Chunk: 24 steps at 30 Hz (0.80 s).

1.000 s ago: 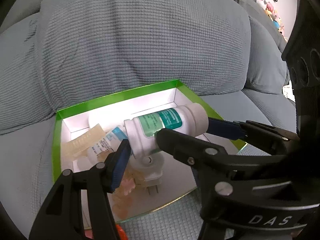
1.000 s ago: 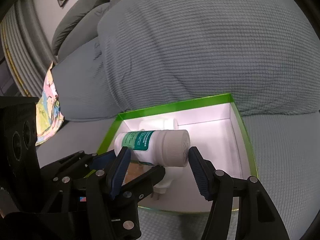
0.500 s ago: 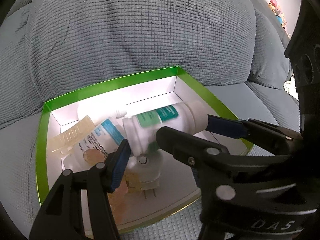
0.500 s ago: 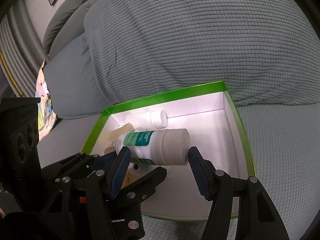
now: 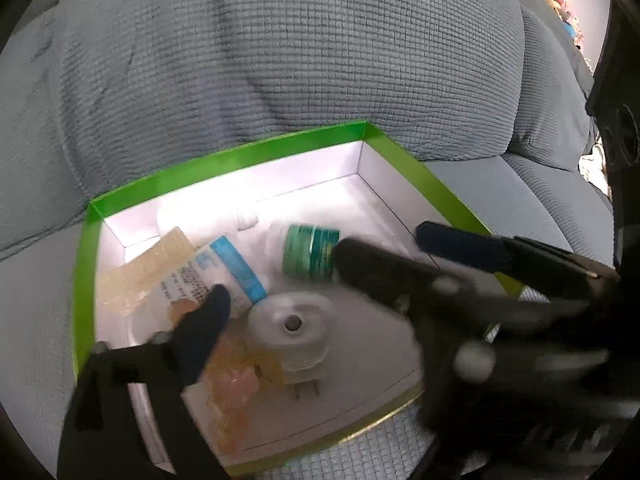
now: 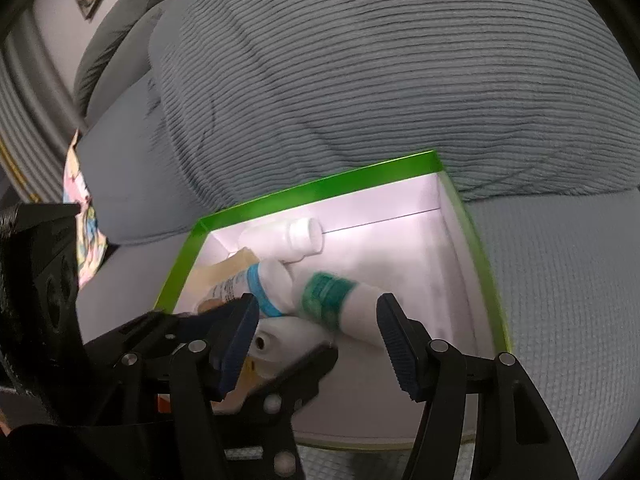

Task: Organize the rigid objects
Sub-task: 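Lower the green-label bottle into the box and open the right gripper, then withdraw the right gripper from the box and move toward the spray bottle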

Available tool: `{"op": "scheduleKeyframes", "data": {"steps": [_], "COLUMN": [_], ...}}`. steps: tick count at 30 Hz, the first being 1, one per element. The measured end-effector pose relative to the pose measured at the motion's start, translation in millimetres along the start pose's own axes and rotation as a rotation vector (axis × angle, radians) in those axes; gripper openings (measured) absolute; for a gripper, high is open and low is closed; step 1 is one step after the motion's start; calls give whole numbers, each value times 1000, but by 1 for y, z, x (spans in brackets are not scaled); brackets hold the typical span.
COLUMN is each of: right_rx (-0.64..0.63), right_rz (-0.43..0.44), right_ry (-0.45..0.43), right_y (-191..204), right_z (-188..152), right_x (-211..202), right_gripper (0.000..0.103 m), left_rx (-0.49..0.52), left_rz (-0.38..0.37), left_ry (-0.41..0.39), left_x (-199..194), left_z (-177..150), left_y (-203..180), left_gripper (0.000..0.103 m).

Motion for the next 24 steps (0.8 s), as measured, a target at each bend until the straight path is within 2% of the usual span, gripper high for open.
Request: {"op": "scheduleKeyframes", "data": {"steps": [1,3,8,11,20,24], "right_rx": [9,33,45,32,-63,-76], "right_rz": [-8,-17,-25,-40,-110,-84], "right_ry": [-8,-32,-96,-122,-158,-167], "right_y": [-2,-6,-8,-5,20,36], "right_z": [1,6,11,7,-17,-28], "right_x": [-3,-13,-50,-74,-126,-140], "right_gripper": [64,72,76,88,92,93], "left_rx": [6,3,-4,-21,-59,-57], "left_rz": [10,18,57,68,122,138], "left_ry": [-5,-15,-52,-86,-193,-212], "left_x": [-5,-16,-50,-71,-140,-159], "left_z": [0,0,-6,-10,-25,-33], "left_y": [1,2,9,12,20,22], "left_gripper": [99,102,102,102,102,102]}}
Point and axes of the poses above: each gripper's, at about its wrist camera, not at the fingertips, and x roughly the way its jaws point, y to its left, z to its top, the point moved 7 cm from there along x, roughly the way its jaws point, and after that the axes turned 7 degrees about -y, right-handed, at the moved point
